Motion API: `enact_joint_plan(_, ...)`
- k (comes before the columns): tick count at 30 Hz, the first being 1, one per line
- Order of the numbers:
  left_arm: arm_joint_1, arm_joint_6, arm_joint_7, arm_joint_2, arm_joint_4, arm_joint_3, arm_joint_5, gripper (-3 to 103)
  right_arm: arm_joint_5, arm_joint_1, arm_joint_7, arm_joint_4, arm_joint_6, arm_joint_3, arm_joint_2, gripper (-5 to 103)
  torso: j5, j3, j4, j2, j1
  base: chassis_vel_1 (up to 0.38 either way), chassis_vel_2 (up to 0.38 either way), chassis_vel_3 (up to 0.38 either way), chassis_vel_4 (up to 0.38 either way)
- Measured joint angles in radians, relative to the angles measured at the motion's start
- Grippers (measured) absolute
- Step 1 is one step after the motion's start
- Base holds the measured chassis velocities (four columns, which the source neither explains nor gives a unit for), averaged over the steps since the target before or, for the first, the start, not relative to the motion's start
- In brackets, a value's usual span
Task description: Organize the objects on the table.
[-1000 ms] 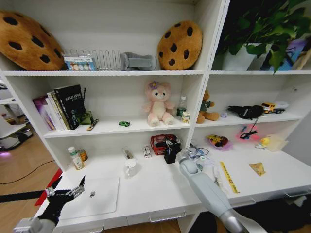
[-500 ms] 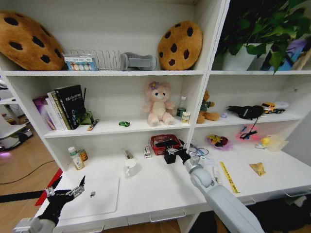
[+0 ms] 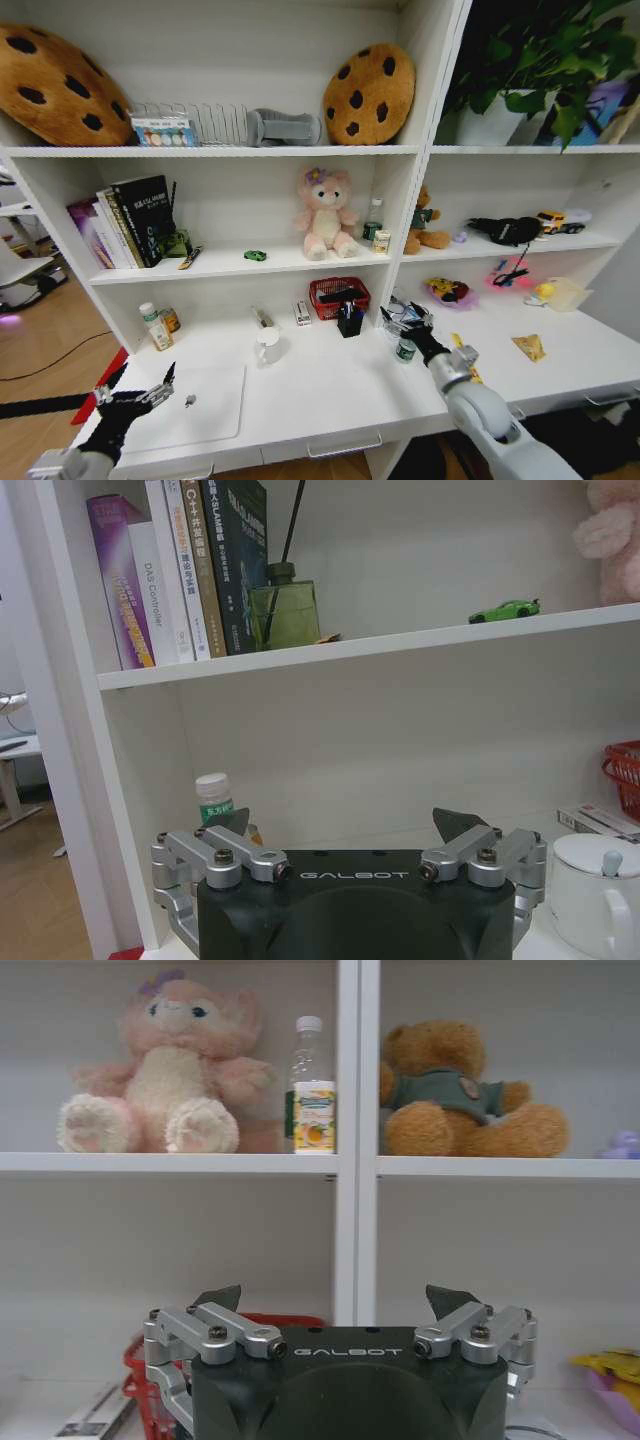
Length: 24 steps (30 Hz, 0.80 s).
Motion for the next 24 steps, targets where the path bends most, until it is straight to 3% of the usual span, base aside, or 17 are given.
enact_joint_plan(3, 0.000, 0.000, 0.000, 0.000, 0.000, 0.000, 0.000, 100, -0.004, -0.068, -0.027, 0.008, 0.020, 0.074, 0.014, 100, -0.0001, 0.000, -0.0004, 0.000, 0.000, 0.000, 0.000, 0.000, 0.000)
enact_joint_plan(5, 0.000, 0.000, 0.000, 0.000, 0.000, 0.000, 0.000, 100, 0.017, -0.137, -0.091, 0.006, 0.086, 0.145, 0.032, 100, -0.0003, 0.000, -0.0006, 0.000, 0.000, 0.000, 0.000, 0.000, 0.000)
enact_joint_plan(6, 0.000, 0.000, 0.000, 0.000, 0.000, 0.000, 0.000, 100, 0.017, -0.137, -0.091, 0.006, 0.086, 0.145, 0.032, 100, -0.0003, 0.000, -0.0006, 0.000, 0.000, 0.000, 0.000, 0.000, 0.000)
enact_joint_plan(8, 0.000, 0.000, 0.000, 0.000, 0.000, 0.000, 0.000, 100, 0.060, -0.186, -0.170, -0.004, 0.156, 0.182, 0.060, 100, 0.0000, 0.000, -0.0002, 0.000, 0.000, 0.000, 0.000, 0.000, 0.000)
enact_joint_plan(10, 0.000, 0.000, 0.000, 0.000, 0.000, 0.000, 0.000, 100, 0.061, -0.193, -0.175, -0.001, 0.166, 0.188, 0.073, 100, -0.0001, 0.000, -0.0002, 0.000, 0.000, 0.000, 0.000, 0.000, 0.000)
enact_joint_plan(19, 0.000, 0.000, 0.000, 0.000, 0.000, 0.000, 0.000, 100, -0.065, -0.201, -0.105, 0.013, 0.163, 0.174, 0.177, 100, -0.0001, 0.000, -0.0003, 0.000, 0.000, 0.000, 0.000, 0.000, 0.000)
enact_joint_plan(23, 0.000, 0.000, 0.000, 0.000, 0.000, 0.000, 0.000, 100, -0.078, -0.214, -0.048, 0.035, 0.114, 0.165, 0.209, 100, -0.0003, 0.000, -0.0005, 0.000, 0.000, 0.000, 0.000, 0.000, 0.000)
enact_joint_plan(24, 0.000, 0.000, 0.000, 0.000, 0.000, 0.000, 0.000, 100, -0.097, -0.214, 0.000, 0.042, 0.064, 0.157, 0.219, 100, -0.0003, 0.000, -0.0001, 0.000, 0.000, 0.000, 0.000, 0.000, 0.000)
